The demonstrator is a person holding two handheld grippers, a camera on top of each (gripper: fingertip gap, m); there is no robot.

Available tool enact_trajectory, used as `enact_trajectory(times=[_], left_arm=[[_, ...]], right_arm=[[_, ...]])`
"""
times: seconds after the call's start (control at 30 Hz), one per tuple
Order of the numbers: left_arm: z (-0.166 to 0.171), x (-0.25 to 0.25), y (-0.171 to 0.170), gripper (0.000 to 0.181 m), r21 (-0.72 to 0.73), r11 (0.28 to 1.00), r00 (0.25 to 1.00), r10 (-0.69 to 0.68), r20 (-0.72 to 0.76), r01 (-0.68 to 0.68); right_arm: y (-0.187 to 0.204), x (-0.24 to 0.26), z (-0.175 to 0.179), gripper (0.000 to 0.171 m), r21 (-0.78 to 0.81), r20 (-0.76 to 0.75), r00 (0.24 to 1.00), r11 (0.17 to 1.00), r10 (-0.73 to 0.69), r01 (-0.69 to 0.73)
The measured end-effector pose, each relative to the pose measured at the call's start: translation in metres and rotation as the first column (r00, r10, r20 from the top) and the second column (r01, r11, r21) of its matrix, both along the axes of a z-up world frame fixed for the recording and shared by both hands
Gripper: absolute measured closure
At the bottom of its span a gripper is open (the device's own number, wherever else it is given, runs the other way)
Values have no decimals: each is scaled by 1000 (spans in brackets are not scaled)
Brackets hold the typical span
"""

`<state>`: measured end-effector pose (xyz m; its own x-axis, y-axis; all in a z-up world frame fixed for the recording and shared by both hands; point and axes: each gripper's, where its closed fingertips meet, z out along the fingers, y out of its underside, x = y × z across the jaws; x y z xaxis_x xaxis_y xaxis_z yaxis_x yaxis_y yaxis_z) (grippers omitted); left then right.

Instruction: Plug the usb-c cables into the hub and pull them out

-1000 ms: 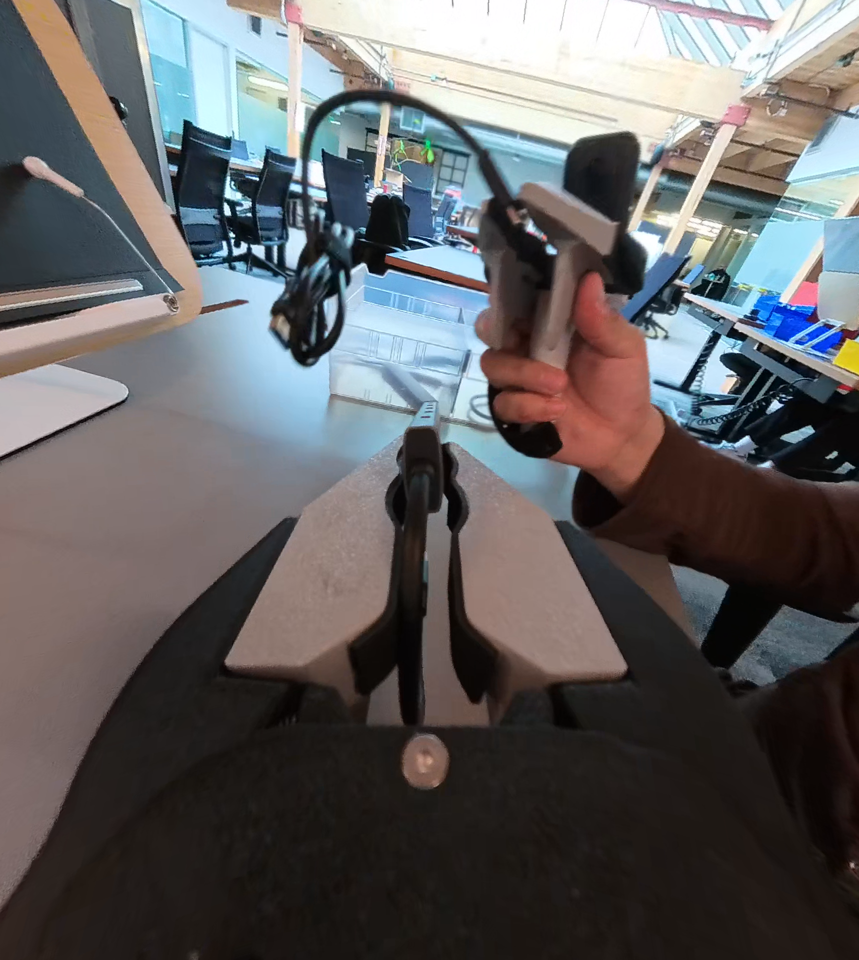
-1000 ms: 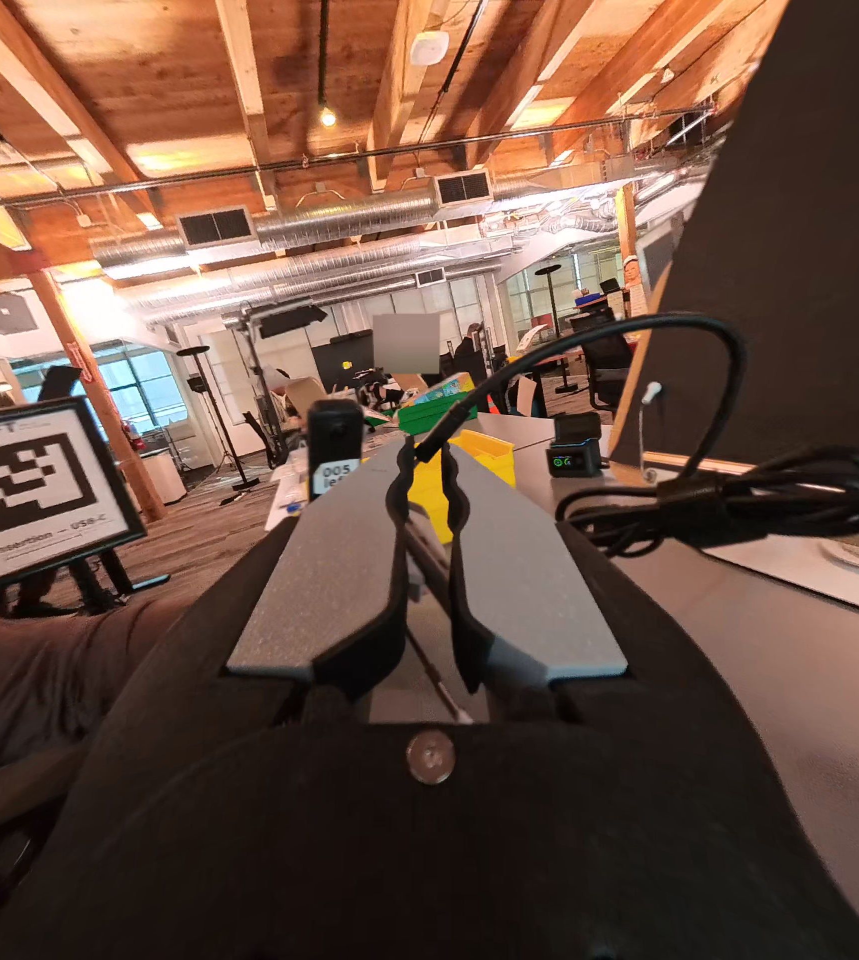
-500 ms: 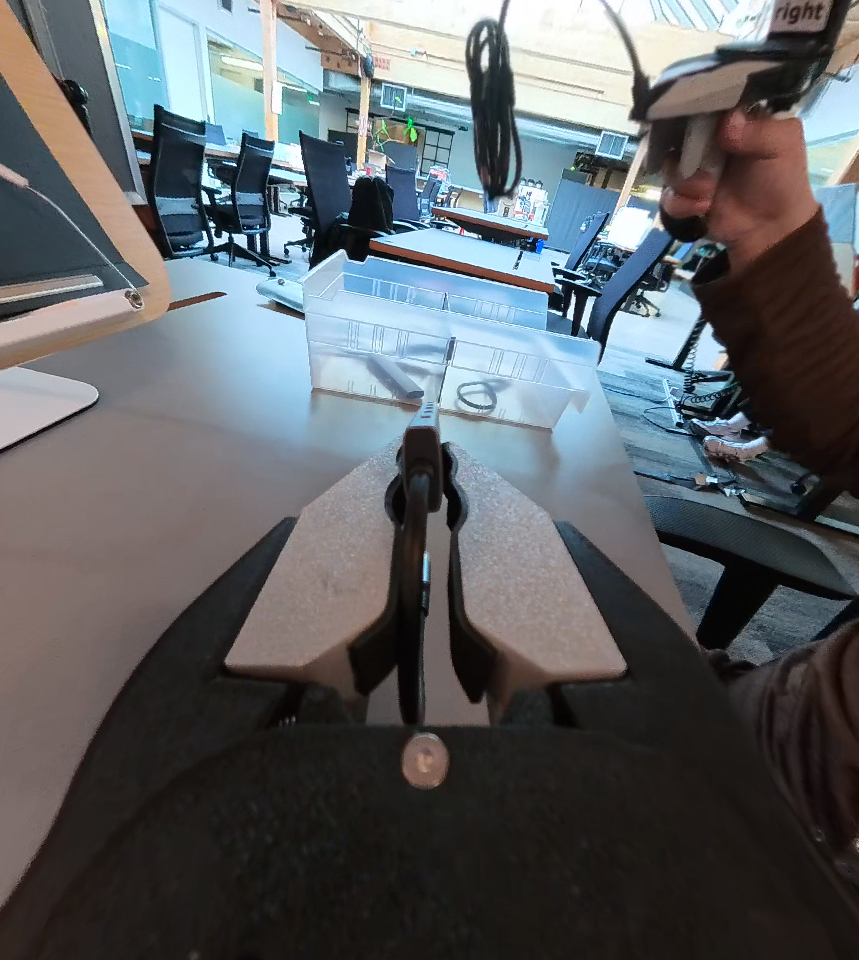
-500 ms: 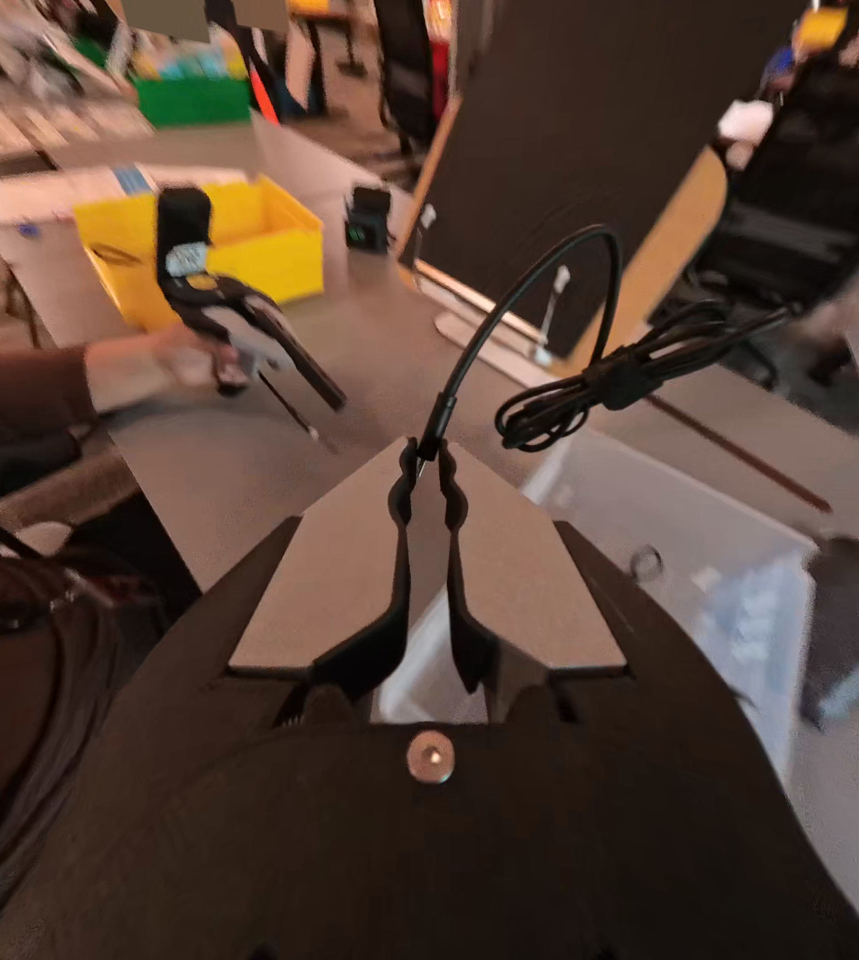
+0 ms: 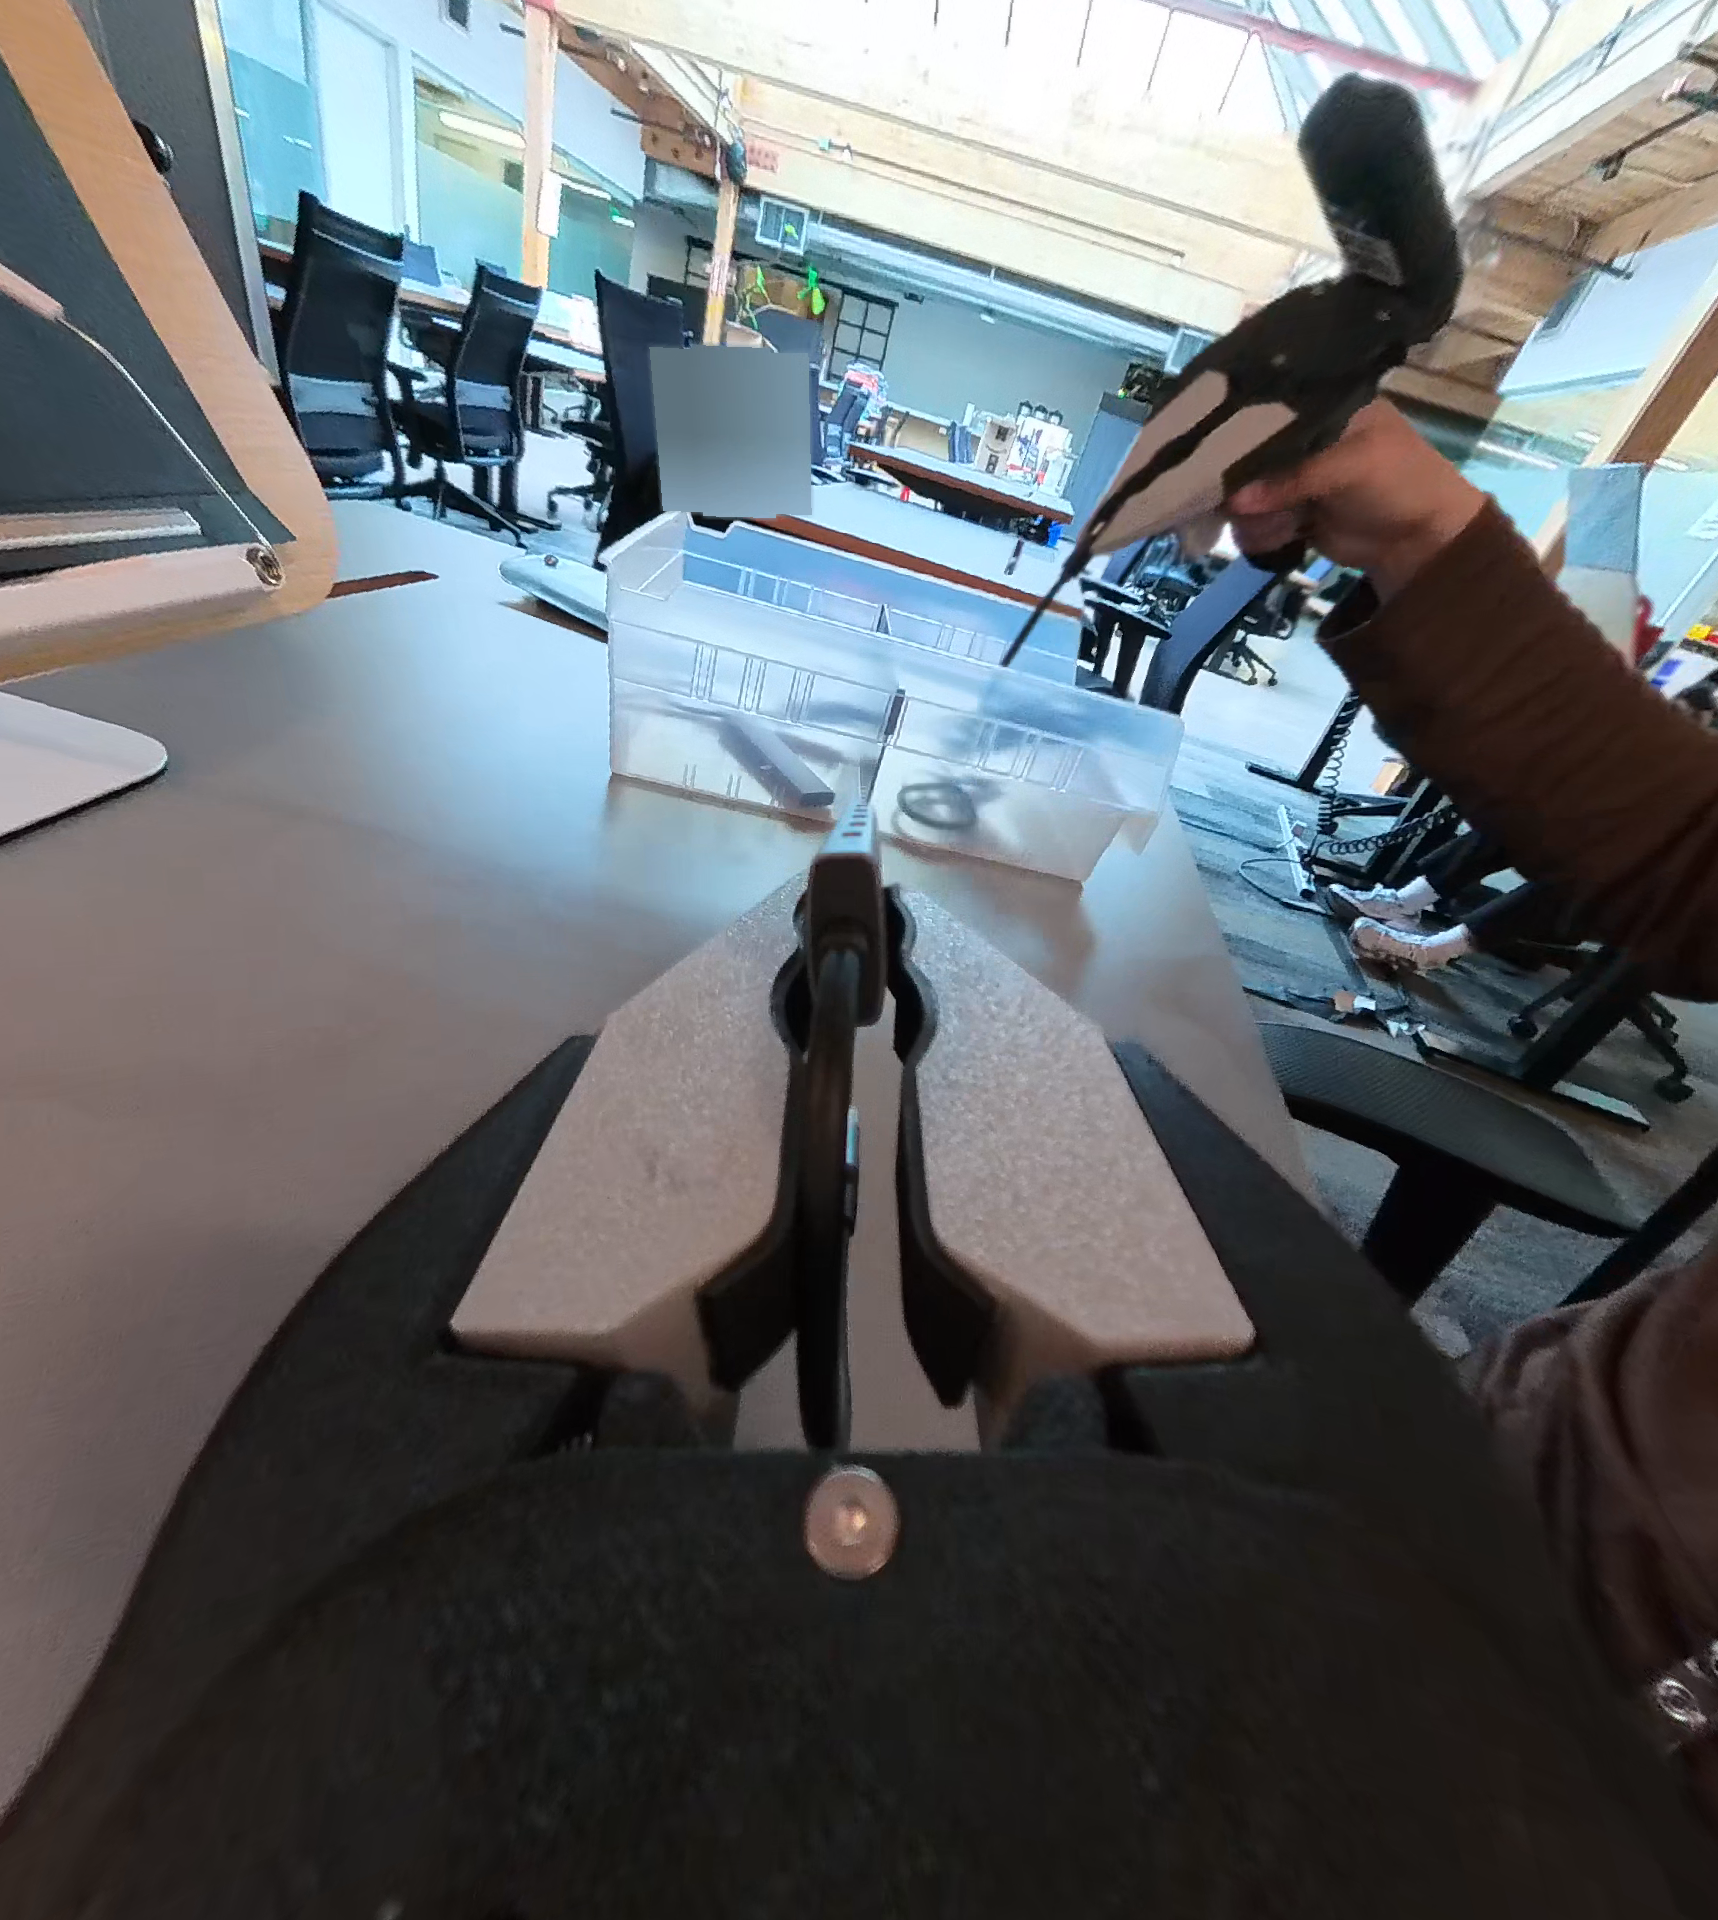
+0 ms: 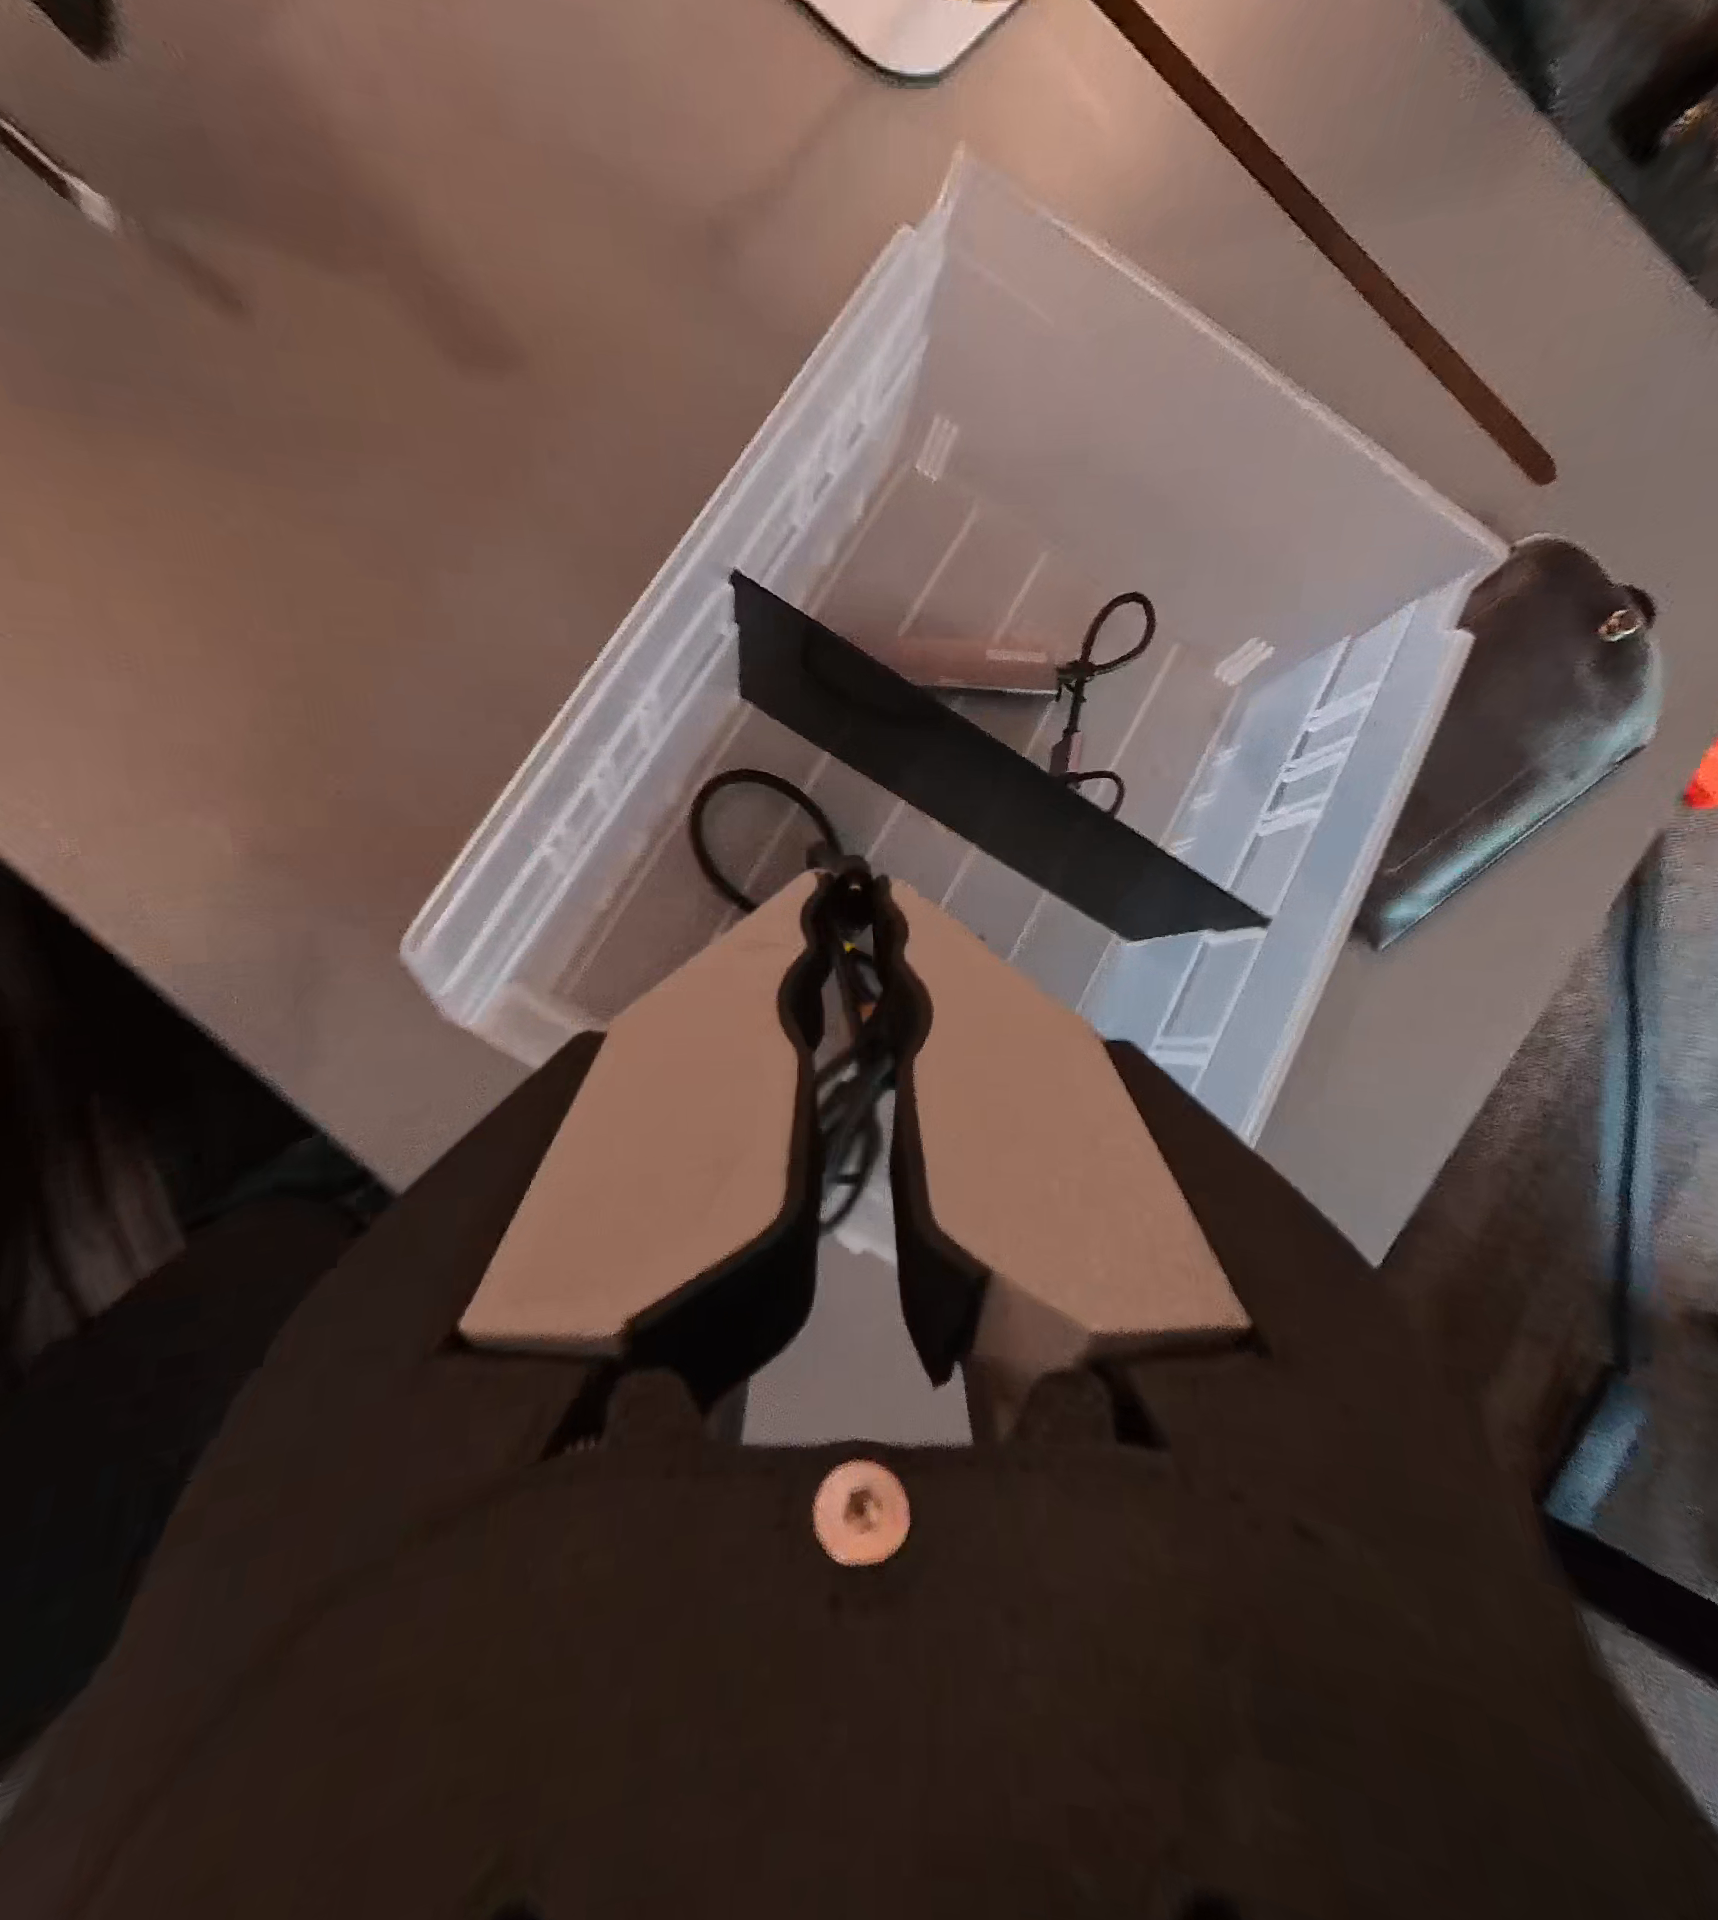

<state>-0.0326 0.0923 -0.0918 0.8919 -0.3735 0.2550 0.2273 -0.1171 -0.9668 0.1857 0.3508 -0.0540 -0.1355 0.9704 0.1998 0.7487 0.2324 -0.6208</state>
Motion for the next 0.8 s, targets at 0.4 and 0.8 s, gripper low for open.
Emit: enact_trajectory(times=[0.4, 0.8], left_arm=[[6, 34, -8, 174, 32, 982, 983, -184, -21, 184], [6, 75, -22, 173, 63, 933, 927, -342, -155, 355]], right_arm=[[-25, -34, -49, 138, -91, 127, 991, 996, 28, -17], [-269, -117, -50, 123, -299, -62, 841, 794, 538, -530]])
